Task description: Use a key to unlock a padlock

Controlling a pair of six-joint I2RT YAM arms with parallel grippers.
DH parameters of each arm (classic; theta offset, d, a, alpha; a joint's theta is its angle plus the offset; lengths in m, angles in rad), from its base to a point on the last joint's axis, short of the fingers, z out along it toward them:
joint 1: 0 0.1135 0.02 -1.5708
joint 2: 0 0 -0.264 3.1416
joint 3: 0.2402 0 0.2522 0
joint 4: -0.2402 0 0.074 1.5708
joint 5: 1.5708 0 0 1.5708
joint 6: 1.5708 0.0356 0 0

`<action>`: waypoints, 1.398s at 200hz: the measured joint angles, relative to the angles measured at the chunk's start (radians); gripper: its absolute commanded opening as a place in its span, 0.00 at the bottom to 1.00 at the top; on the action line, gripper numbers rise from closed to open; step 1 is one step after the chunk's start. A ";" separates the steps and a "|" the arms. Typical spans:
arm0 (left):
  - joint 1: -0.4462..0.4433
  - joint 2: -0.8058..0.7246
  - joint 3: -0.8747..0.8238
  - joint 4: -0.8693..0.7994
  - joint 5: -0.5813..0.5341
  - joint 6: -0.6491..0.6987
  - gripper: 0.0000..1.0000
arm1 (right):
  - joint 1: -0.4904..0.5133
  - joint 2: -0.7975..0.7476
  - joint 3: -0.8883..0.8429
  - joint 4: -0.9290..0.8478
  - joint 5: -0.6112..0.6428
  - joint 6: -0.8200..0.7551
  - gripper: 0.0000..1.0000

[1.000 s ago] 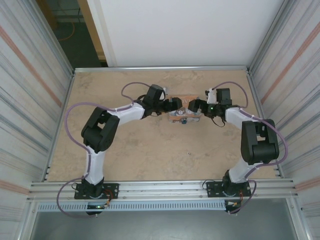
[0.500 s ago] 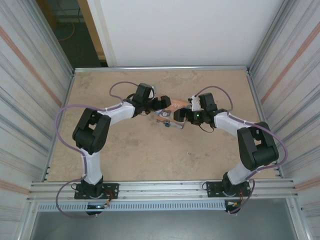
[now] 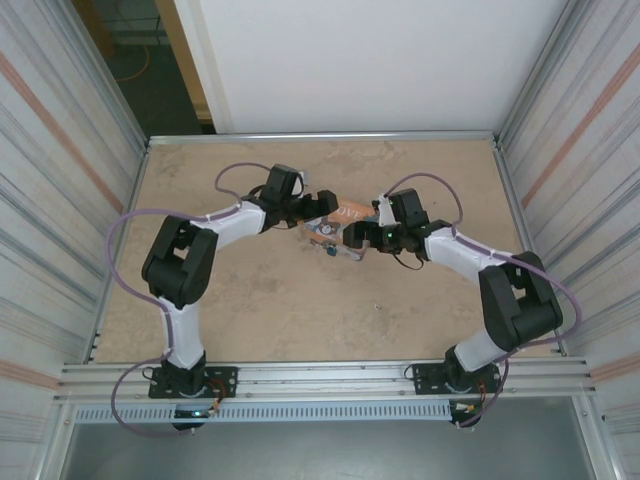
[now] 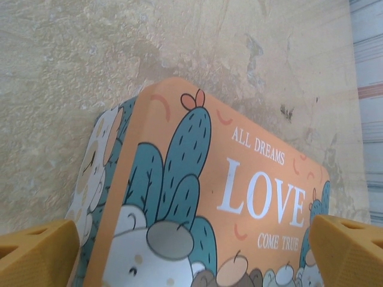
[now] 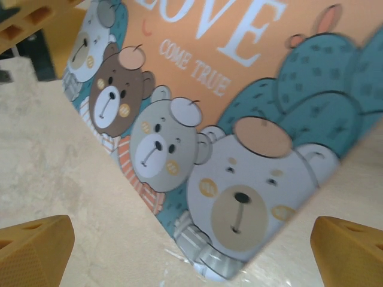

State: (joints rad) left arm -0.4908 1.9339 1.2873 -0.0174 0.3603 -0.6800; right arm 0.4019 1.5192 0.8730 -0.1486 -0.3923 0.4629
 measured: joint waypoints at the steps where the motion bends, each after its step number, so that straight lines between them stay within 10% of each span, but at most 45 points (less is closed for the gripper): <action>1: 0.001 -0.001 0.000 -0.002 0.001 0.001 0.99 | 0.000 -0.002 0.000 -0.003 0.003 0.000 1.00; 138: 0.078 -0.595 -0.457 -0.035 -0.003 0.077 0.99 | 0.138 -0.278 0.000 -0.660 0.221 -0.029 0.79; 279: 0.077 -0.798 -0.694 -0.037 -0.078 0.064 0.99 | 0.249 -0.006 -0.001 -0.647 0.240 -0.035 0.43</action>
State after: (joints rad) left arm -0.4141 1.1358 0.5934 -0.0547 0.2825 -0.6163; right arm 0.6506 1.5131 0.8722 -0.7956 -0.1528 0.4282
